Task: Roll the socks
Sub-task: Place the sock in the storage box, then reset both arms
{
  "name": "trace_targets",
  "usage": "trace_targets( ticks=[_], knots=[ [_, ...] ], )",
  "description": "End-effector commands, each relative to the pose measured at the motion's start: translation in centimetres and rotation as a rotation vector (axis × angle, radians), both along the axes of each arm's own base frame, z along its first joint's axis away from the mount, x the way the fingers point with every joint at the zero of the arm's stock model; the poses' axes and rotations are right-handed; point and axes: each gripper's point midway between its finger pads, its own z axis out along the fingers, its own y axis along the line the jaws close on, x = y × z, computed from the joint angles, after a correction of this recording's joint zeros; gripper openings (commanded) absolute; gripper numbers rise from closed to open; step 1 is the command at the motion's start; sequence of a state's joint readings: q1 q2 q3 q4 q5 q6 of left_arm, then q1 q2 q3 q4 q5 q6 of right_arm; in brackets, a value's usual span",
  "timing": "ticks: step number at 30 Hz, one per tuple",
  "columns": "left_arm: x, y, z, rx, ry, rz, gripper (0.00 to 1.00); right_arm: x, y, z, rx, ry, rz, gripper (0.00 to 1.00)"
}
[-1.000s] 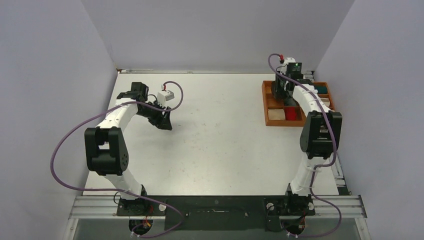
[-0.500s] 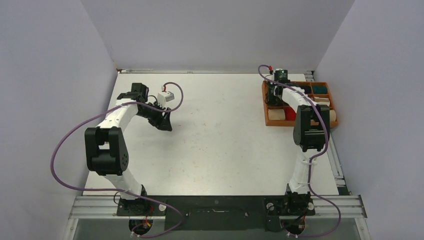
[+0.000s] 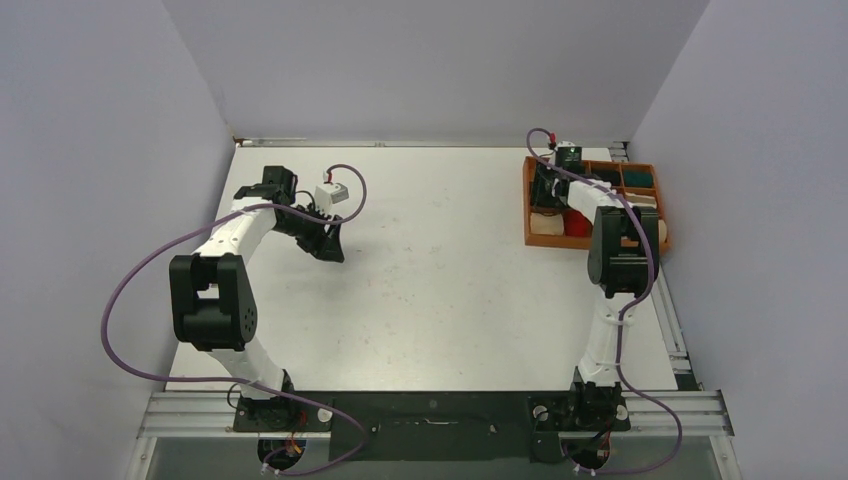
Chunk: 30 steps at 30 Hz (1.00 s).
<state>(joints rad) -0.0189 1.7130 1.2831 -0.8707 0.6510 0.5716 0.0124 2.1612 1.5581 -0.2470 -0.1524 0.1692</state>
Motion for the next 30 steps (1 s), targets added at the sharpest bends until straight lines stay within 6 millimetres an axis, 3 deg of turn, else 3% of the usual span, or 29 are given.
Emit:
trace_targets(
  ticks=[1, 6, 10, 13, 15, 17, 18, 21, 22, 23, 25, 28, 30],
  knots=[
    [0.2, 0.0, 0.2, -0.004, -0.017, -0.004, 0.52, -1.9, -0.7, -0.4, -0.069, 0.041, -0.009, 0.50],
    [0.2, -0.1, -0.2, -0.008, 0.001, -0.006, 0.52, -0.6, -1.4, 7.0, -0.134, -0.081, 0.019, 0.57],
    [0.1, -0.2, -0.3, -0.011, 0.007, -0.009, 0.52, -0.2, -1.0, 11.4, -0.135, -0.151, 0.055, 0.59],
    [0.1, -0.1, -0.2, -0.006, 0.004, -0.010, 0.52, -0.9, 0.4, 13.9, -0.107, -0.206, 0.108, 0.63],
    [0.1, 0.0, 0.1, -0.003, -0.009, -0.008, 0.52, -2.0, 2.4, 15.9, -0.087, -0.285, 0.199, 0.67],
    [0.1, 0.2, 0.5, -0.004, -0.033, 0.001, 0.52, -4.8, 4.4, 16.1, -0.078, -0.356, 0.294, 0.88],
    [0.1, 0.3, 0.9, -0.004, -0.055, 0.013, 0.52, -6.0, 4.9, 17.2, -0.081, -0.423, 0.309, 0.93],
    [1.0, 0.9, 1.8, 0.018, -0.144, 0.087, 0.54, -10.0, 3.5, 18.9, -0.099, -0.567, 0.247, 0.90],
    [1.7, 2.2, 2.1, 0.034, -0.174, 0.158, 0.78, -11.3, 2.5, 19.1, -0.119, -0.608, 0.208, 0.90],
    [2.1, 2.9, 2.9, 0.041, -0.207, 0.225, 0.89, -12.7, 1.6, 19.4, -0.137, -0.643, 0.167, 0.90],
    [2.9, 4.3, 4.0, 0.058, -0.286, 0.325, 0.98, -15.5, 0.4, 19.2, -0.159, -0.683, 0.111, 0.90],
    [3.3, 6.2, 5.3, 0.094, -0.439, 0.434, 0.96, -19.4, -1.0, 19.3, -0.184, -0.759, 0.038, 0.90],
    [3.3, 7.6, 5.5, 0.123, -0.550, 0.514, 0.96, -21.5, -1.8, 17.3, -0.179, -0.757, -0.012, 0.90]
  ],
)
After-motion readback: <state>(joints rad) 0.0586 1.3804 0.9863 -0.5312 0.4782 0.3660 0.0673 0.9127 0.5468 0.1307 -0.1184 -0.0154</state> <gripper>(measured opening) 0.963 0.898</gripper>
